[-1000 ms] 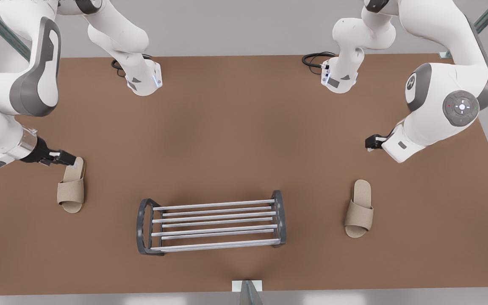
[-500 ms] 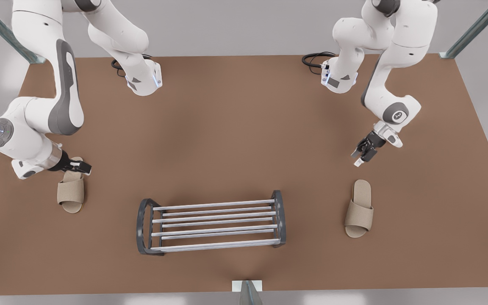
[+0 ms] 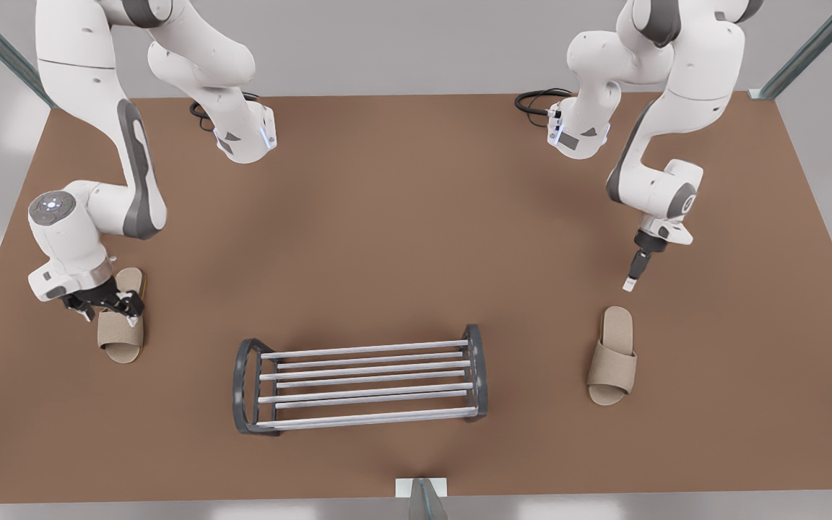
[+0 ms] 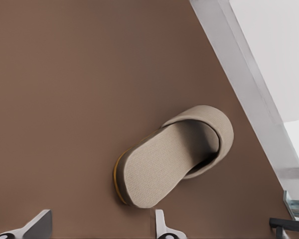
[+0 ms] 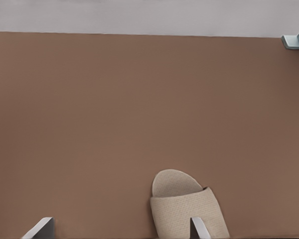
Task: Place the right shoe on the shoe rack with the right arm, and place the left shoe on the shoe rack with the left arm
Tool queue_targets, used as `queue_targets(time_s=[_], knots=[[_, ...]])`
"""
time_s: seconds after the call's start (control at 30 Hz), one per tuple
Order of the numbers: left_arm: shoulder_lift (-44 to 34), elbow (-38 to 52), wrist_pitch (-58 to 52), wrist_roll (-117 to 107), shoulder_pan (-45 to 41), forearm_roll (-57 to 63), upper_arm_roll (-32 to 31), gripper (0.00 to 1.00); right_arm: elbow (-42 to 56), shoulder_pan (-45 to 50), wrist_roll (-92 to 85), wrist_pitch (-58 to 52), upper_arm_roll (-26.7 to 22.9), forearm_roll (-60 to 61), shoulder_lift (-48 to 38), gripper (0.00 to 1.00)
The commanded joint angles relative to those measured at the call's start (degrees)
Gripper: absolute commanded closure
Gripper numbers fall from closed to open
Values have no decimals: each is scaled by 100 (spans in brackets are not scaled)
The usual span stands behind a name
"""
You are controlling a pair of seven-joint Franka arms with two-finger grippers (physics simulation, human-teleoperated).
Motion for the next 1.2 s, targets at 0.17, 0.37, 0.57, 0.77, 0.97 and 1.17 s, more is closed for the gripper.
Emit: queue_targets(time_s=[0.17,0.37,0.57,0.77,0.97,1.17], knots=[[427,537,-735,1862,375,-579,-382,0,-409,-2,855,784,-233,3409,-195,0],[743,1117,-708,1317,410,-649,-602,0,-1315,103,601,2218,444,6020,-441,0],[910,1574,-629,631,410,-658,-839,0,-1069,-231,-4998,144,-118,10968,-195,0],[1420,2277,-585,183,410,-667,-945,0,-1008,-222,-9049,109,-232,11118,-80,0],[1807,2849,-515,-1197,437,-623,-1120,0,-718,-459,-10658,56,-320,11109,341,0],[1912,3059,-524,-2023,525,-561,-1252,0,-621,-653,-11923,-857,-391,12690,825,0]])
